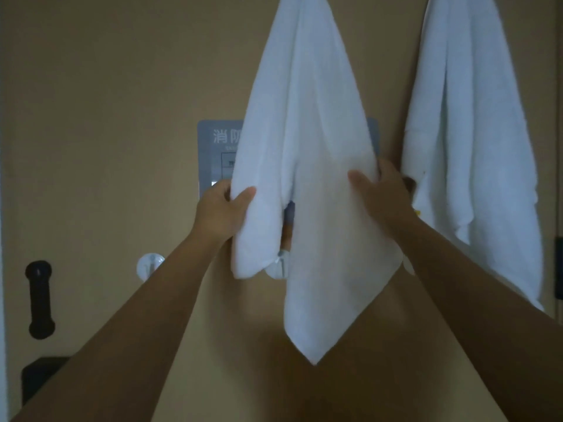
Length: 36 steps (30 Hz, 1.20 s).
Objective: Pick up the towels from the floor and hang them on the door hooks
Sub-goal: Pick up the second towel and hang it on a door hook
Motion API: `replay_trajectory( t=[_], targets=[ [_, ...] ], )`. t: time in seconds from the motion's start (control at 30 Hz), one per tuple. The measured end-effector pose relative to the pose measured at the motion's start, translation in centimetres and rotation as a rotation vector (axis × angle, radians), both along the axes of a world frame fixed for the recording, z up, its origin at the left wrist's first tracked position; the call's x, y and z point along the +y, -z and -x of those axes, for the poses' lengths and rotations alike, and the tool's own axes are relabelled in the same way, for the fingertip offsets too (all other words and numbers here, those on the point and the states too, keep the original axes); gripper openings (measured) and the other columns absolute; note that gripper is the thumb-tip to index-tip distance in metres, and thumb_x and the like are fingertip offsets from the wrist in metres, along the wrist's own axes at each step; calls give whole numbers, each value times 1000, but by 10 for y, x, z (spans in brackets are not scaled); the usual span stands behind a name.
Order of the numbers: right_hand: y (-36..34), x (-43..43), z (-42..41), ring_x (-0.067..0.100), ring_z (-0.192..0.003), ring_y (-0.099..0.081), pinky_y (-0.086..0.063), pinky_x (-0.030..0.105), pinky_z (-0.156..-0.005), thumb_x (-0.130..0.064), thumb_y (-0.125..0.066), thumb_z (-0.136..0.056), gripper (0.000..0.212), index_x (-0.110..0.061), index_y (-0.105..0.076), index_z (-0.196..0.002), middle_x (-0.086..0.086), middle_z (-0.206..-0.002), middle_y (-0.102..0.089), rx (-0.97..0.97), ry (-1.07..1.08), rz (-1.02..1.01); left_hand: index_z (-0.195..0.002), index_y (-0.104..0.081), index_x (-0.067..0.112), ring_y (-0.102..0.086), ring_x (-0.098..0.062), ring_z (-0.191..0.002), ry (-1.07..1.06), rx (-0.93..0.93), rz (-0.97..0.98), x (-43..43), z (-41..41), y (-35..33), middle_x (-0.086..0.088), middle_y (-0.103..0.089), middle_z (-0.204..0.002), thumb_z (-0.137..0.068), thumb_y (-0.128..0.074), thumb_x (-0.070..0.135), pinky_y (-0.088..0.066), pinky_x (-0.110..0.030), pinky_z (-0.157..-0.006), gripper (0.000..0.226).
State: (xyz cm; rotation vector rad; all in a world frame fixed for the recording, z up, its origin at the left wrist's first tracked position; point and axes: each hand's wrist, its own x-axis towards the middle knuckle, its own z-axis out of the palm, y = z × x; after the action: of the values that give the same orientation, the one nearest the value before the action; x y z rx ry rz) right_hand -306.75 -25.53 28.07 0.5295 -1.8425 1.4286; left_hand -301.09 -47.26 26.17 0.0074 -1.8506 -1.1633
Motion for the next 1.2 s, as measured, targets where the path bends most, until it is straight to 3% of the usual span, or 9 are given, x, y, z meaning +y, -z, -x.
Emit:
replay_trajectory(
  t=[0.2, 0.3, 0.47, 0.53, 0.77, 0.9, 1.0, 1.1, 1.2],
  targets=[
    [17, 0, 15, 25, -121, -49, -35, 31, -102, -35, -58, -88, 48, -11, -45, -127, 10, -128, -54, 30, 70, -20, -125, -47, 17, -56, -17, -107, -127, 158, 60, 13, 9, 15, 1, -56, -120, -87, -55, 40, -48, -37, -92, 45],
    [23, -5, 14, 22, -123, -47, -36, 36, -107, -42, -64, -82, 61, -14, -39, -131, 6, -131, -51, 40, 21, -29, -130, -41, 19, -52, -11, -104, -128, 171, 122, 27, 10, 14, 12, -50, -116, -82, -60, 49, -45, -32, -91, 60],
    [16, -7, 16, 26, -117, -50, -38, 35, -103, -34, -62, -86, 49, -8, -44, -124, 10, -125, -55, 82, 49, -49, -111, -51, 7, -60, -26, -97, -130, 151, 126, 33, 11, 14, 2, -56, -95, -91, -53, 38, -50, -40, -87, 37],
    [10, -8, 20, 29, -113, -53, -39, 40, -102, -33, -60, -87, 41, -7, -48, -117, 12, -118, -59, 117, 95, -47, -103, -49, 7, -59, -29, -91, -129, 152, 137, 33, 12, 20, -3, -58, -91, -93, -51, 36, -50, -42, -84, 31],
    [-4, -11, 32, 31, -111, -55, -38, 47, -101, -33, -57, -87, 39, -6, -50, -115, 14, -116, -59, 176, 163, -34, -95, -40, 12, -51, -19, -76, -100, 152, 139, 34, 15, 44, 11, -47, -73, -94, -51, 30, -46, -37, -74, 21],
    [0, -9, 38, 31, -115, -53, -38, 44, -103, -40, -55, -85, 47, -7, -48, -118, 13, -121, -59, 139, 116, -8, -109, -46, 10, -54, -19, -85, -93, 105, 114, 36, 11, 39, 5, -54, -89, -91, -54, 36, -50, -39, -84, 32],
    [8, -10, 36, 31, -122, -48, -35, 41, -106, -42, -56, -86, 56, -6, -42, -127, 13, -129, -53, 110, 112, -42, -105, -43, 22, -57, -17, -92, -74, 89, 99, 37, 11, 39, 7, -55, -98, -87, -57, 42, -51, -40, -87, 30],
    [28, -14, 24, 34, -130, -38, -29, 49, -111, -60, -45, -78, 86, -6, -28, -142, 18, -140, -40, 253, 209, -123, -106, -41, 21, -58, -16, -95, -53, 74, 91, 39, 10, 47, 7, -56, -102, -84, -60, 45, -52, -38, -83, 37],
    [55, -16, 15, 39, -134, -33, -27, 53, -110, -68, -42, -75, 93, -10, -25, -145, 23, -146, -33, 360, 340, -319, -114, -43, 14, -59, -20, -98, -43, 10, 62, 39, 8, 59, 4, -56, -103, -84, -60, 46, -51, -37, -82, 47]
  ],
)
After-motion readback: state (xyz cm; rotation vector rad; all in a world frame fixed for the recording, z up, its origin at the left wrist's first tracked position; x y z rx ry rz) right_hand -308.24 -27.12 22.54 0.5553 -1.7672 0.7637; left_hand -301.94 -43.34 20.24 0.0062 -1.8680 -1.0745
